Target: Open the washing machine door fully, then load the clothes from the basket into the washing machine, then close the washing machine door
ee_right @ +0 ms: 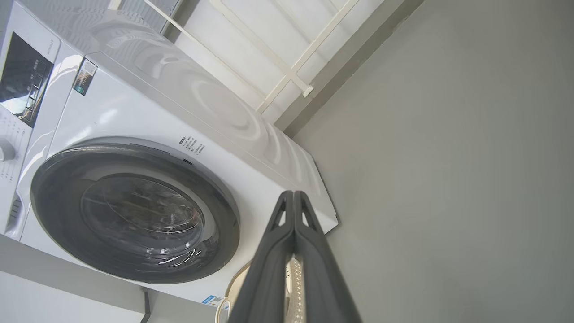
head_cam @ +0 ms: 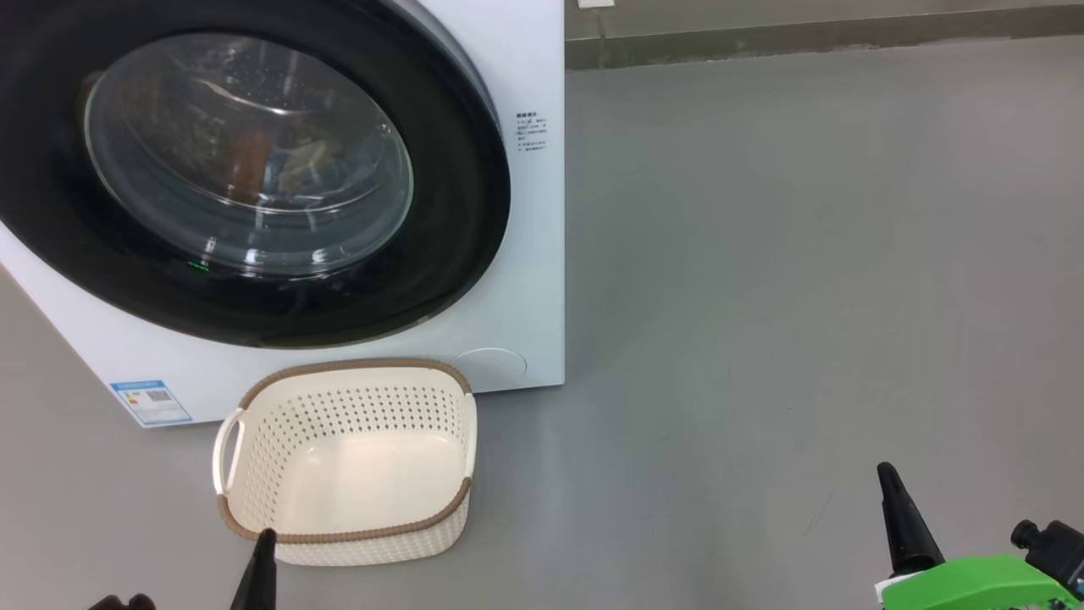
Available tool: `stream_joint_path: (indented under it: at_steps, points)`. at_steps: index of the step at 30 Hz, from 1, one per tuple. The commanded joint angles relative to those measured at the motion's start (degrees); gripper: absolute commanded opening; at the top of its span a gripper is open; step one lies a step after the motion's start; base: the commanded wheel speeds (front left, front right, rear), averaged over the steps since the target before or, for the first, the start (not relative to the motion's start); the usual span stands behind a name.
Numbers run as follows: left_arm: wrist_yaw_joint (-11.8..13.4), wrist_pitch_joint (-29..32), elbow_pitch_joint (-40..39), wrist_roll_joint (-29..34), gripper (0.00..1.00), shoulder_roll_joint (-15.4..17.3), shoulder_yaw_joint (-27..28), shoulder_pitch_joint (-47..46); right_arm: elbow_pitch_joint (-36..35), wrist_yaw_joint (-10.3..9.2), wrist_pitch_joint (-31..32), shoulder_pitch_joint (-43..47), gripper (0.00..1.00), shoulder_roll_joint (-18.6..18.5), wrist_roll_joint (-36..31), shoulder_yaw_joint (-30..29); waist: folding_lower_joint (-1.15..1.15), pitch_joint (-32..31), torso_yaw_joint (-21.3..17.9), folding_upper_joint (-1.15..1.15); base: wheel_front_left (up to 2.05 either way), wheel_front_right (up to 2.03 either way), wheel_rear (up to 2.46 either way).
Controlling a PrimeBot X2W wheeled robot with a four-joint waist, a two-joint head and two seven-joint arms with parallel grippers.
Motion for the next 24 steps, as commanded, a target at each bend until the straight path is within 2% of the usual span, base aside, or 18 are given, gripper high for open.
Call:
stream_joint_path:
  at_steps: [1,24]
  points:
    - [-0.1,0.5,-1.6,-1.5,0.00,0.6,1.5,-3.2,-1.7,-0.17,0.5,-2.8,0.00,-0.5,2.2,0.4,-0.01,0.0,0.0,0.00,0.00,0.00,0.00]
    - [-0.1,4.3,-1.8,-13.5,0.00,0.4,4.1,-4.6,-1.8,-0.23,4.4,-3.6,0.00,-0.6,17.5,0.4,-0.01,0.6,-0.3,0.00,0.00,0.00,0.00]
